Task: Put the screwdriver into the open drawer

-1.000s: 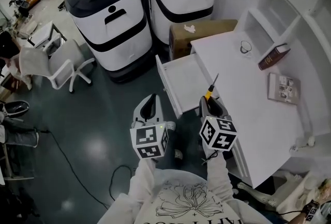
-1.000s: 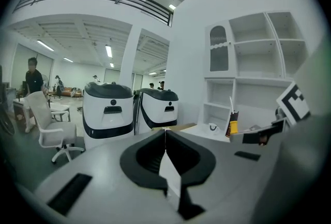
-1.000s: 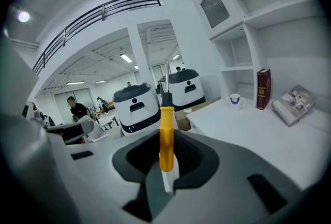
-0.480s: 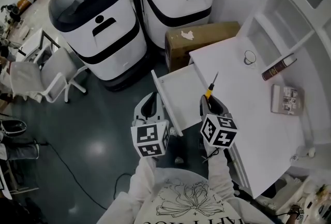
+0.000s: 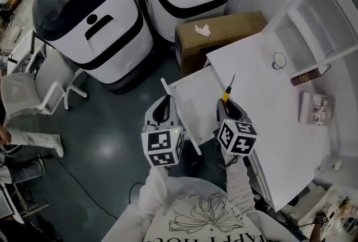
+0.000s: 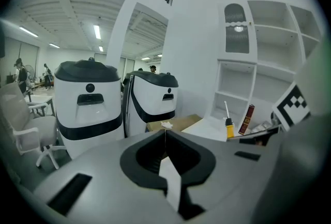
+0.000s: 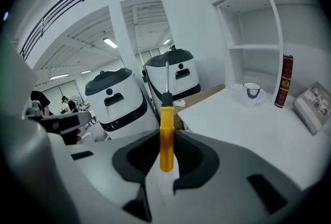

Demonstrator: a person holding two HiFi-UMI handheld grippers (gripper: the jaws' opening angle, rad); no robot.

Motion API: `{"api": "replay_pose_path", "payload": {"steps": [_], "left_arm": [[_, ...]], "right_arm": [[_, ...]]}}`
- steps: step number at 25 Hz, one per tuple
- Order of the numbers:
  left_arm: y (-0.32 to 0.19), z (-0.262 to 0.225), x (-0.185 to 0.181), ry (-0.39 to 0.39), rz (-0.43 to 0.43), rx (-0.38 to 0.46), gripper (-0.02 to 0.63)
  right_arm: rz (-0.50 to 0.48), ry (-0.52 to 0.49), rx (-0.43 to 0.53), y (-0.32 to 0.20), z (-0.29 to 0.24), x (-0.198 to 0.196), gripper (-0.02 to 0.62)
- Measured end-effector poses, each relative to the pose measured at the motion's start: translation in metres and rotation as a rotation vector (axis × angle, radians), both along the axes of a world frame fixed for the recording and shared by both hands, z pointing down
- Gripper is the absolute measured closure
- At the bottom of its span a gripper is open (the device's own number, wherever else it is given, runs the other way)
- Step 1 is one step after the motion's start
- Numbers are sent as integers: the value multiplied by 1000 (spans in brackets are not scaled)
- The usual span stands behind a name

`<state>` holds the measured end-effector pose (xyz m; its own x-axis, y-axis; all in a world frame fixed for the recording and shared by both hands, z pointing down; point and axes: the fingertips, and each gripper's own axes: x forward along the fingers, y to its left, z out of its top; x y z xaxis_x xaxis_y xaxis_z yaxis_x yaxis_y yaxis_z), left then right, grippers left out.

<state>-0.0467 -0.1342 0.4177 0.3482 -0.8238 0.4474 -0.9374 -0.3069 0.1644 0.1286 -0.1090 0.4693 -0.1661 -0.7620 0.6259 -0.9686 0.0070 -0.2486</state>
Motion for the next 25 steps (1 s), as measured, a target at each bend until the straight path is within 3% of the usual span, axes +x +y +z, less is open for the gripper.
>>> {"api": "replay_pose_path", "payload": {"steps": [14,25], "left_arm": [[-27,79,7,-15,66,-152,600],[-22,128,17,-29,52,-252,600]], "right_arm": [[-19,4,-201,-17,98,-11,517],[-100,-1,-403,-8,194,-13,517]]}}
